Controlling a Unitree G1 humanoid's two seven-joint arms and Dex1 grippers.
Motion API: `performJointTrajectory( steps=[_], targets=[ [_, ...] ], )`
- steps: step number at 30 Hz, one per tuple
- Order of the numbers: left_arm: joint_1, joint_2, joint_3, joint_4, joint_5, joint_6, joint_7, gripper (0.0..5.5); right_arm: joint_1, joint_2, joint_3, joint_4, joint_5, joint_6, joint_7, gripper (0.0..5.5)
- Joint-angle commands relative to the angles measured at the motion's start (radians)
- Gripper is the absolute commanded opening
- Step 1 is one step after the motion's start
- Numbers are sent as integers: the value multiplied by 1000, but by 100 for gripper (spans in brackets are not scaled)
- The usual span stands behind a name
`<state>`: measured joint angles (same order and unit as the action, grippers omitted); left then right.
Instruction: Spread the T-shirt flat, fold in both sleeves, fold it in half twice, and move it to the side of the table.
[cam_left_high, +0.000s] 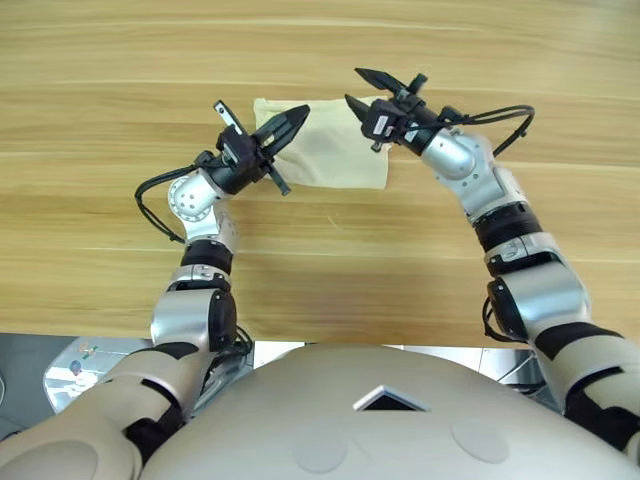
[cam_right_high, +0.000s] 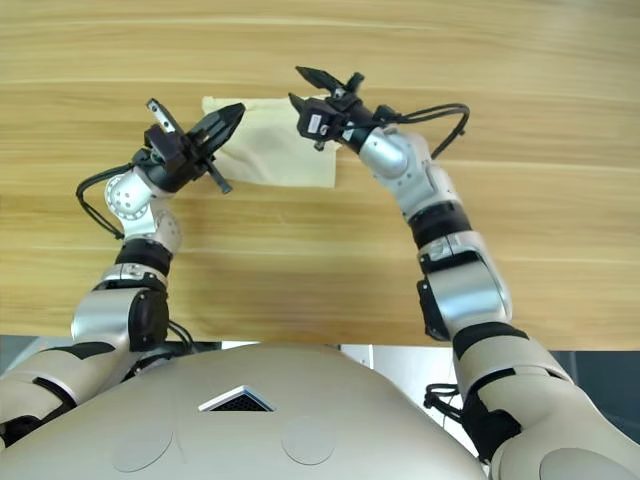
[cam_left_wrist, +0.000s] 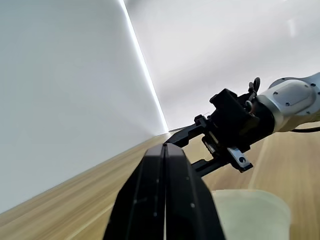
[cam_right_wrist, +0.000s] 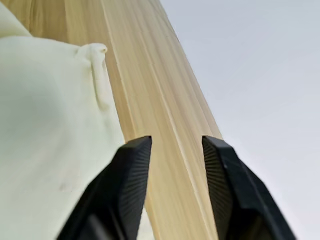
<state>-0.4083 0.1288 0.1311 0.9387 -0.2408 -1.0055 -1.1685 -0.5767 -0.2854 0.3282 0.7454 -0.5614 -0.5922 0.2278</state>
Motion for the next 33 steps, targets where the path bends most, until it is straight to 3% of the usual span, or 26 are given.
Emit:
performJointTrajectory(
  steps=[1, 5, 8, 12, 16, 21, 27, 33],
  targets=[
    [-40, 32, -45, 41, 105, -69, 98, 0, -66, 11, 77, 64, -78, 30, -31, 115],
    [-49, 49, -91, 62, 197, -118, 203, 0, -98, 52, 181, 214, -169, 66, -84, 35],
    [-57, 69, -124, 72, 273, -139, 289, 0, -104, 84, 235, 322, -207, 86, -123, 4],
    [-70, 128, -188, 49, 485, -157, 470, 0, -98, 110, 285, 452, -228, 130, -176, 4],
    [-71, 264, -317, -123, 906, -99, 710, 0, -74, 110, 306, 507, -217, 151, -203, 4],
    [-91, 437, -496, -270, 1265, 43, 833, 0, -70, 125, 303, 515, -188, 161, -208, 4],
    [-161, 488, -677, -185, 1469, 220, 1002, 0, -66, 148, 319, 514, -175, 166, -211, 4],
    [-173, 523, -774, -196, 1468, 265, 1037, 0, -61, 152, 324, 514, -170, 169, -212, 4]
  ],
)
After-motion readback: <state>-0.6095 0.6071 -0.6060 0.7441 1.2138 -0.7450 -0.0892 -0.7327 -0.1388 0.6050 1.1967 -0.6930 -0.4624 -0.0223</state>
